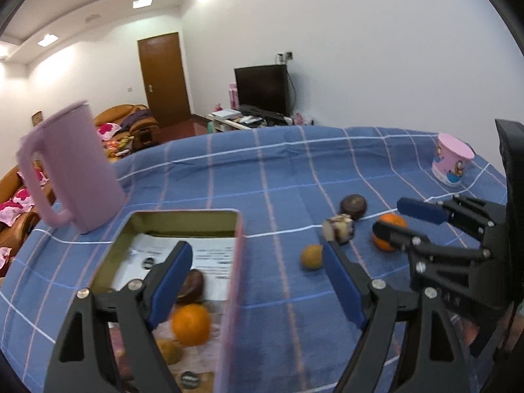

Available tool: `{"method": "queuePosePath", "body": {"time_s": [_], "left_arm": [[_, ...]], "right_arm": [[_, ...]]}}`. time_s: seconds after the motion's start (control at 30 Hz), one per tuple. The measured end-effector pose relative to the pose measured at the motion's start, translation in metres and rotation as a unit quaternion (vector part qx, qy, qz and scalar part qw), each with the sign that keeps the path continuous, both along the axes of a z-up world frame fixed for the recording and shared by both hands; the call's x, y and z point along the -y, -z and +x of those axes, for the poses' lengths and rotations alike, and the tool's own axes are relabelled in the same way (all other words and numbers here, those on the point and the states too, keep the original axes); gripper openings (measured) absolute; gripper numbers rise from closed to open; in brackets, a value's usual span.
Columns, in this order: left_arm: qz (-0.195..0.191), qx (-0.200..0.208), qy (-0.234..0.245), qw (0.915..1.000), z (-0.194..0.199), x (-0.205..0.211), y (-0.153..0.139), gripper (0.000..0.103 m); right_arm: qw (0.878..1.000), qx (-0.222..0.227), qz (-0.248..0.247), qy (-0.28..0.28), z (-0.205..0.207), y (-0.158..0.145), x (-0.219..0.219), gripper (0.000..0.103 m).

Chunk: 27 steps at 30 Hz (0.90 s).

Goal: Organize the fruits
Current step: 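Move left gripper to a brown kiwi while right gripper approaches an orange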

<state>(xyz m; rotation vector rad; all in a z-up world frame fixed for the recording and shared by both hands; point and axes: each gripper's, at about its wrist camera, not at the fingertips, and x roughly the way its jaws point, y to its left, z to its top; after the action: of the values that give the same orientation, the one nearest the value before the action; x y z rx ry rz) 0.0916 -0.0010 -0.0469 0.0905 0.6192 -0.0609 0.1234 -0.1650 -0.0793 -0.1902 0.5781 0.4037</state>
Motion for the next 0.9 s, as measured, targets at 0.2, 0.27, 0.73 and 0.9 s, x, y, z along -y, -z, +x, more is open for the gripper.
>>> {"method": "queuePosePath", "body": {"time_s": [0.2,0.27,0.73,0.9], "left_arm": [[0.009,-0.026,0.025,0.9993,0.016,0.024,0.015,0.084],[0.012,-0.039,0.033,0.9986,0.022,0.031,0.022,0.084],[0.011,-0.090,0.065,0.9938,0.047,0.042,0.046,0.065],[0.016,-0.099,0.076,0.9921,0.050,0.047,0.051,0.055]], "right_arm": [[0.998,-0.027,0.033,0.052,0.018,0.006,0.032,0.043],[0.997,-0.031,0.043,0.059,0.020,0.006,0.039,0.044],[0.996,-0.053,0.032,0.070,0.025,0.012,0.038,0.050],[0.995,-0.058,0.022,0.073,0.027,0.014,0.036,0.050]]}}
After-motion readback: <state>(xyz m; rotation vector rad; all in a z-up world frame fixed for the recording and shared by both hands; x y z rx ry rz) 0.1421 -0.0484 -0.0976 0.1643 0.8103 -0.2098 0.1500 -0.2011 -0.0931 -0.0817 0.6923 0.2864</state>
